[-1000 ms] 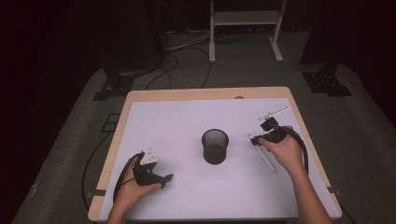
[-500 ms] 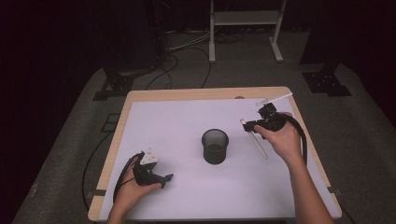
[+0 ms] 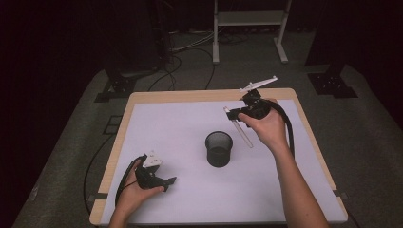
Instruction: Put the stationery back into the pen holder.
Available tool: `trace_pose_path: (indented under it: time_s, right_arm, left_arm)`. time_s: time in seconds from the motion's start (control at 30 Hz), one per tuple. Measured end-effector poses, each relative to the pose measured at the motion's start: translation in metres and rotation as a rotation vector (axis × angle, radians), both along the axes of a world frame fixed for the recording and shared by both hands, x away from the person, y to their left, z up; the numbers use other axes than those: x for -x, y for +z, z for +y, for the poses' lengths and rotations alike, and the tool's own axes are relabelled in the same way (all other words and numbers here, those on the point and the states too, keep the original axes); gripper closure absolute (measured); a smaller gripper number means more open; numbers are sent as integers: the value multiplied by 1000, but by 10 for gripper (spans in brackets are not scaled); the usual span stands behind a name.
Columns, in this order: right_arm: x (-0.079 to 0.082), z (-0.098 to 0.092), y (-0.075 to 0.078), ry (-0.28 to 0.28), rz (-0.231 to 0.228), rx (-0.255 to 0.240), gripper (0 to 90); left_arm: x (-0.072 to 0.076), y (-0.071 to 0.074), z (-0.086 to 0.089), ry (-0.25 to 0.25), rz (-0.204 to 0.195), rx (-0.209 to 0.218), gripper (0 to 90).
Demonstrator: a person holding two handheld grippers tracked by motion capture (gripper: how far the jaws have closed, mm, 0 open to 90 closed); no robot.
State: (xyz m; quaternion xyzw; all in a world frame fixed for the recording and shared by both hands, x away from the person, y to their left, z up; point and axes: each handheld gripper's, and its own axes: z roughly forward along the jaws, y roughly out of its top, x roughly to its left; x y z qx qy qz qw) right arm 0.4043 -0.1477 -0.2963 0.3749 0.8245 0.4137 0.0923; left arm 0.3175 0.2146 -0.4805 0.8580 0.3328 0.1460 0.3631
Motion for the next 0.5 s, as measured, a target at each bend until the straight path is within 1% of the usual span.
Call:
trace_pose_path:
  time_s: [0.03,0.17,0.3,0.43,0.5]
  right_arm:
    - [0,0,0,0,0,0,781]
    - [-6,15,3,15,-7,-16,780]
    - [-11,30,3,36,-18,-17,780]
    - [-16,43,-1,53,-31,-18,780]
    - [-20,49,-6,66,-24,-20,779]
  left_arm:
    - [0,0,0,1,-1,1,36]
    - [0,0,0,0,1,-1,37]
    - [0,0,0,0,3,1,36]
    - [0,0,0,0,1,-1,36]
    - [0,0,0,-1,1,-1,36]
